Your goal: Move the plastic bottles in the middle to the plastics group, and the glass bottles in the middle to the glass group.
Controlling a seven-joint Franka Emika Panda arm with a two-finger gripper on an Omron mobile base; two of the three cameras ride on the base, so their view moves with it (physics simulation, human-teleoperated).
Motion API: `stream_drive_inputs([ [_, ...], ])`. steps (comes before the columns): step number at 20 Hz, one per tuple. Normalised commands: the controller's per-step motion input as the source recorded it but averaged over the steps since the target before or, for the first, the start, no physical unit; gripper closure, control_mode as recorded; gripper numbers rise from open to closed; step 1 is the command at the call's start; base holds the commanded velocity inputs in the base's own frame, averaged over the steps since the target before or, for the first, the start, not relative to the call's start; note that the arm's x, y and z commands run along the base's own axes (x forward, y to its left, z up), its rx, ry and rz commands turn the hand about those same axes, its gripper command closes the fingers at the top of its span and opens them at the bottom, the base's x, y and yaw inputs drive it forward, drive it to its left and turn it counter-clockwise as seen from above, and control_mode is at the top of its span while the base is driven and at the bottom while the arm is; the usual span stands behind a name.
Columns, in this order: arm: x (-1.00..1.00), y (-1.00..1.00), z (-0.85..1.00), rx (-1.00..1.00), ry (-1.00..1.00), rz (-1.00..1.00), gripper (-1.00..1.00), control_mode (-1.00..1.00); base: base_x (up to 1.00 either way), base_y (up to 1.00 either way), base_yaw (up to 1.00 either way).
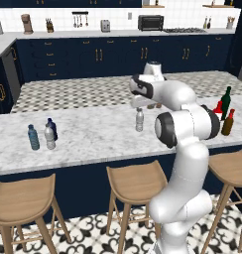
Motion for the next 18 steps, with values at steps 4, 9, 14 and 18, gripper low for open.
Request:
stream_drive_inputs([
  [4, 0.45, 0.05, -0.04, 0.0, 0.0, 0.0, -1.0, -1.0, 0.0, 0.0, 0.0],
  [9, 0.31, 0.0, 0.0, 0.0, 0.2, 0.0, -1.0, -1.0, 0.0, 0.0, 0.0],
  [14, 0.26, -0.08, 0.0, 0.02, 0.21, -0.1, -1.0, -1.0, 0.0, 0.0, 0.0],
  [18, 0.08, -0.09, -0.02, 0.02, 0.05, -0.12, -1.0, -1.0, 0.0, 0.0, 0.0],
])
